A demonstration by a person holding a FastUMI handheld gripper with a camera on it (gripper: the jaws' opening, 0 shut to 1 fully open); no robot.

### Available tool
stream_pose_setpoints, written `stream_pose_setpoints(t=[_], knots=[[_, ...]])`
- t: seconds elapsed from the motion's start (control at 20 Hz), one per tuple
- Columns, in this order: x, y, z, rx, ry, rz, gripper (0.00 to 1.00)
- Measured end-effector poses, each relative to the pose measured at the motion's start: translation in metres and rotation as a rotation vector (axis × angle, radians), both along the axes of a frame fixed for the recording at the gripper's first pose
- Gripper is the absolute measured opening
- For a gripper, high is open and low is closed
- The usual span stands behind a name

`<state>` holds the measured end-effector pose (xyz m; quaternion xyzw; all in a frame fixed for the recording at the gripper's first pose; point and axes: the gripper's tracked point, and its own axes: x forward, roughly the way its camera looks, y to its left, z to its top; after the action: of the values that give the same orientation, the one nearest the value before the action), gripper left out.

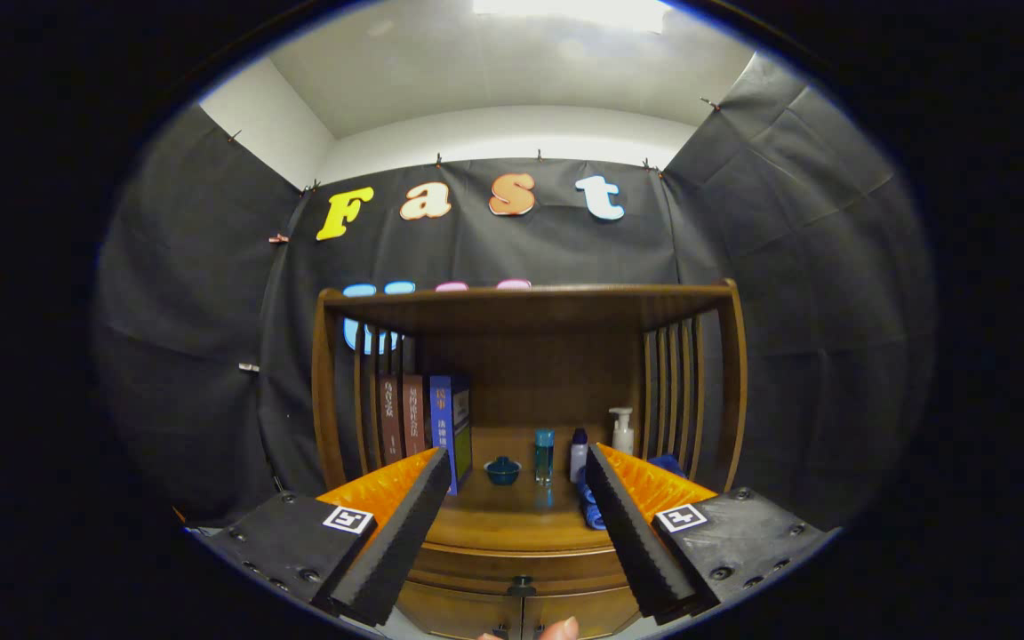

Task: Pull open the drawer, take out the items inside it, and place them on the countertop above the cabinet.

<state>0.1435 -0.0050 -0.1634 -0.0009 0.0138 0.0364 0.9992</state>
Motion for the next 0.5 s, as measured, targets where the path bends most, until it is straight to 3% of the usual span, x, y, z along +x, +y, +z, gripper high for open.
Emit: stream_pose_setpoints(t=[0.5], knots=[[0.023,-0.016,-0.192,-0.018,0.264,-0.013,1.0]])
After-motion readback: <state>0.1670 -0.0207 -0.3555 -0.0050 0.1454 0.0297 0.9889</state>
